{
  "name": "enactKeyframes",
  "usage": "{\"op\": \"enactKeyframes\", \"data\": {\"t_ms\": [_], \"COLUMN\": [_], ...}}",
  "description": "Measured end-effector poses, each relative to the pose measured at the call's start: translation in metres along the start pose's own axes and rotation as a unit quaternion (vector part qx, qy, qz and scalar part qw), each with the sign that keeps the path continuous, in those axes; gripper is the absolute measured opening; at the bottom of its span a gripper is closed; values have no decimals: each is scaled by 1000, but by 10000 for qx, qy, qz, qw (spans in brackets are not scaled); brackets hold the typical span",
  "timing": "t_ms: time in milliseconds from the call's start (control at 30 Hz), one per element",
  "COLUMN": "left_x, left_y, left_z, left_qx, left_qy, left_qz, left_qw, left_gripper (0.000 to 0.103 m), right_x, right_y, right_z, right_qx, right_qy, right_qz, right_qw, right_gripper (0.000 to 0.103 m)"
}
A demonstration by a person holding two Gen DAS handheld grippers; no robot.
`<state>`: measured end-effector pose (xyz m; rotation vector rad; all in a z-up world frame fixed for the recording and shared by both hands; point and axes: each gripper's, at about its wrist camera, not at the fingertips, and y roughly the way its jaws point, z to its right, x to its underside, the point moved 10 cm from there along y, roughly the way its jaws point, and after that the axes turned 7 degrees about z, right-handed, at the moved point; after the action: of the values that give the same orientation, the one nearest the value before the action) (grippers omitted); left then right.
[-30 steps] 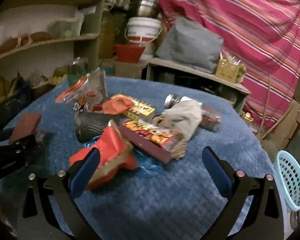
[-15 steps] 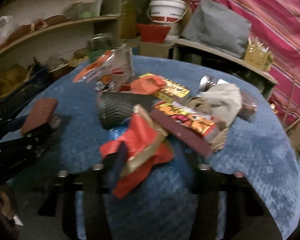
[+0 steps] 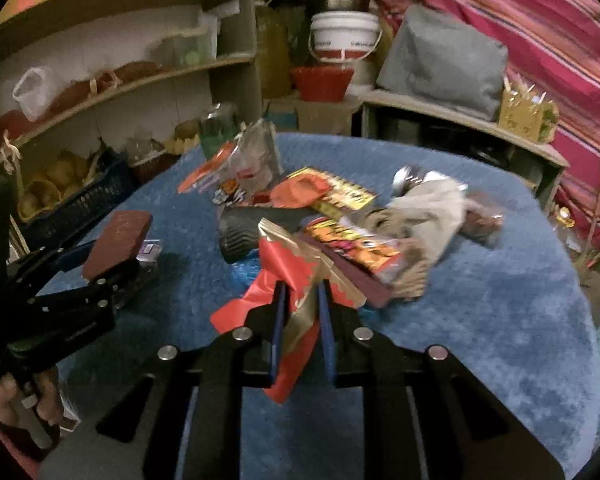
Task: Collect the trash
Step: 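Lift the scouring pad with the left tool while the right tool grasps the red-gold wrapper, then carry both items over the blue basket and open both tools to drop them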
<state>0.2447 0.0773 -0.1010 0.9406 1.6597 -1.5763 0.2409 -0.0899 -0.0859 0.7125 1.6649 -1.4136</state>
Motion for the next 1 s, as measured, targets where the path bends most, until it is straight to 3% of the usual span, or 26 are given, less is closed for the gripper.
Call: {"op": "enactKeyframes", "data": {"t_ms": [200, 500, 800, 1000], "left_x": [-15, -41, -64, -63], "left_y": [-23, -38, -52, -68], "left_z": [49, 168, 327, 428], "left_qx": [312, 905, 1903, 2485], "left_qy": [200, 623, 988, 1238], "left_qz": [178, 328, 501, 556], "left_qw": [9992, 9934, 9755, 9591], "left_gripper": [58, 58, 58, 58], "right_x": [-1, 8, 31, 54], "right_y": [-30, -82, -156, -193], "right_z": [55, 175, 332, 412], "right_qx": [363, 1099, 2150, 2573], "right_qy": [163, 512, 861, 1107], "right_qz": [217, 504, 621, 516], "right_qw": [9990, 9913, 9708, 9586], "right_gripper": [17, 17, 17, 17]}}
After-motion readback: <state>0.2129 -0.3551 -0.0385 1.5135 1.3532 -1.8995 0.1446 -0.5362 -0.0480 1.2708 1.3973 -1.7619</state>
